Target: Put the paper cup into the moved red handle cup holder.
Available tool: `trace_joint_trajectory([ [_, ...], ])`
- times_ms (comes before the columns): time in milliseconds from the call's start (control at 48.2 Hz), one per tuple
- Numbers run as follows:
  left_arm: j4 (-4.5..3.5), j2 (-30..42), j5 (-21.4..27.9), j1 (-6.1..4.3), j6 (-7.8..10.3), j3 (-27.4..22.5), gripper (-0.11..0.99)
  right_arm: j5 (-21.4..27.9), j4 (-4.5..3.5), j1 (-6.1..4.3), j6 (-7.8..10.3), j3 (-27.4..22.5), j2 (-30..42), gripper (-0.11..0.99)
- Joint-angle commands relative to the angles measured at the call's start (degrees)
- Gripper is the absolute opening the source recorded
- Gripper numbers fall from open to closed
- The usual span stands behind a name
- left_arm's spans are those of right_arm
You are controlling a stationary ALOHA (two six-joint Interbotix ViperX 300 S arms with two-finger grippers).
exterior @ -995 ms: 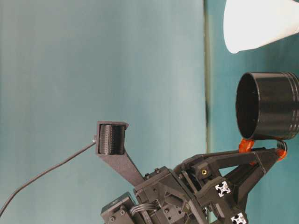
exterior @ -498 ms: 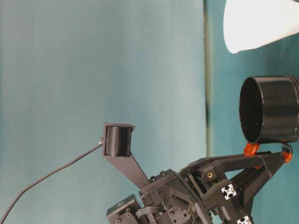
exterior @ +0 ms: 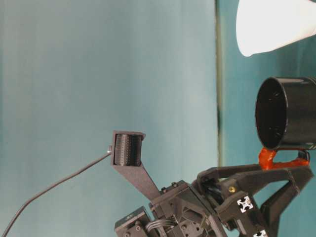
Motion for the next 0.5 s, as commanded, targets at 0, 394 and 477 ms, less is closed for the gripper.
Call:
trace_joint_trajectory([
  [0, 0.09, -0.7, -0.4, -0.09, 0.18, -0.4, 0.95, -0.4, 0.09, -0.09, 0.35, -0.4, 0.4, -0.1],
  [394, 0.09, -4.7, 3.3, -0.18, 1.32, 0.0, 0.93, -0.4, 0.09, -0.09, 0.35, -0.4, 0.4, -0.1],
  [477, 0.09, -7.6, 5.3, -0.18, 2.55, 0.7, 0.93, -0.4, 0.09, -0.09, 0.44, -0.4, 0.4, -0.1],
])
